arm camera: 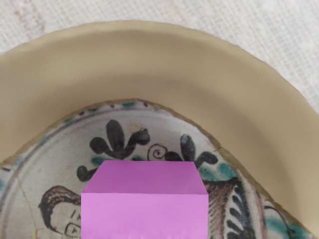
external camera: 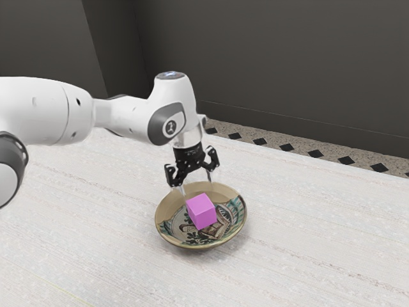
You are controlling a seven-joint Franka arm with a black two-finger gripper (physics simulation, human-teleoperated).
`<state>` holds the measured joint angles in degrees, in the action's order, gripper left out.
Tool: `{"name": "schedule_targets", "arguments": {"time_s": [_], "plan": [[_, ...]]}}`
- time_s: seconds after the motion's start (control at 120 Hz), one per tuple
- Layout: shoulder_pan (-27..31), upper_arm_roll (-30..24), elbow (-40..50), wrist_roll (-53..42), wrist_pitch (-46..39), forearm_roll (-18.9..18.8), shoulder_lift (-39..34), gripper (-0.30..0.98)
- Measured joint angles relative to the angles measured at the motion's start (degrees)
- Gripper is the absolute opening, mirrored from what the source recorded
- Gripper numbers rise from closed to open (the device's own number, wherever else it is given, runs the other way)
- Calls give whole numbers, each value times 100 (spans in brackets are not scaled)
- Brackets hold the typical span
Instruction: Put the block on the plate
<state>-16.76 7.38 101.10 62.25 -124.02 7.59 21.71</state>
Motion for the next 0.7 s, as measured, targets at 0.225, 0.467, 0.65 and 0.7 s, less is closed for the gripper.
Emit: {"name": "schedule_targets", "arguments": {"time_s": [0.225, 0.467, 0.65, 0.7], "plan": [[505, 161, -11, -425, 665, -47, -776, 67], [698, 544, -588, -2148, 1336, -386, -930, 68], [738, 635, -1417, -3389, 1999, -655, -992, 68], [741, 634, -1460, -3672, 2135, -683, -1074, 68]]}}
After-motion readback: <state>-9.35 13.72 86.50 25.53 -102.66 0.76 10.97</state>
